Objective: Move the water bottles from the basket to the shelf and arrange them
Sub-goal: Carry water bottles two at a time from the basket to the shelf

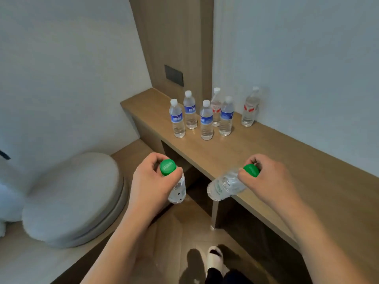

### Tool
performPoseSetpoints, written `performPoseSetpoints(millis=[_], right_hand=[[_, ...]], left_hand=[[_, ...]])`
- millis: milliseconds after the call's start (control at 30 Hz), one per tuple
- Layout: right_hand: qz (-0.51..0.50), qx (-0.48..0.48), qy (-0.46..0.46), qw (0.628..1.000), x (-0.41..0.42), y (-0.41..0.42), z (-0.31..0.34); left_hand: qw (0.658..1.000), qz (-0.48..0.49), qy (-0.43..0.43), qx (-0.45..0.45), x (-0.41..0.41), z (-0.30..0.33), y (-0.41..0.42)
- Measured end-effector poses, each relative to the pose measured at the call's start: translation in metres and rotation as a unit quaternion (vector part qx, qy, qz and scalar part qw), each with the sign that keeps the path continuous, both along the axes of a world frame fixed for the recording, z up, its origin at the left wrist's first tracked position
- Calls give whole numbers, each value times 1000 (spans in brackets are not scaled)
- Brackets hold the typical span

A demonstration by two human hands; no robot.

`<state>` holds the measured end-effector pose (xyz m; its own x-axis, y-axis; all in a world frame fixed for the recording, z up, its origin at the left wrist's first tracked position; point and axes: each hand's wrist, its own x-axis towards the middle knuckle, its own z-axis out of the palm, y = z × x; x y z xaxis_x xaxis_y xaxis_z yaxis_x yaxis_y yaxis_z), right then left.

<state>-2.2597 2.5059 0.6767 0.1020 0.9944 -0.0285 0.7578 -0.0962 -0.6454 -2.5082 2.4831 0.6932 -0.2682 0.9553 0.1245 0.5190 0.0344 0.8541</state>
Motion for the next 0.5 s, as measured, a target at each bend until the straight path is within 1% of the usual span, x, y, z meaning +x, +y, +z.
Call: performPoseSetpoints(millis=[67,200,333,433,500], right_hand=[[-20,9,3,1000,-3,45,-8],[-14,-6,-38,999,-10,146,-20],[-53,2,-34,998,-5,235,-36],[-46,-20,-62,997,-6,284,-47],[-51,-40,-62,996,-9,306,-59]], left_hand=[[1000,-10,-19,-13,-4,-10,44],[998,-24,-29,-42,-9,-23,125],[996,-56,-13,-72,-9,-28,198],[995,-76,-11,-69,-8,-30,246],[993,-89,0,-75,-8,-33,274]])
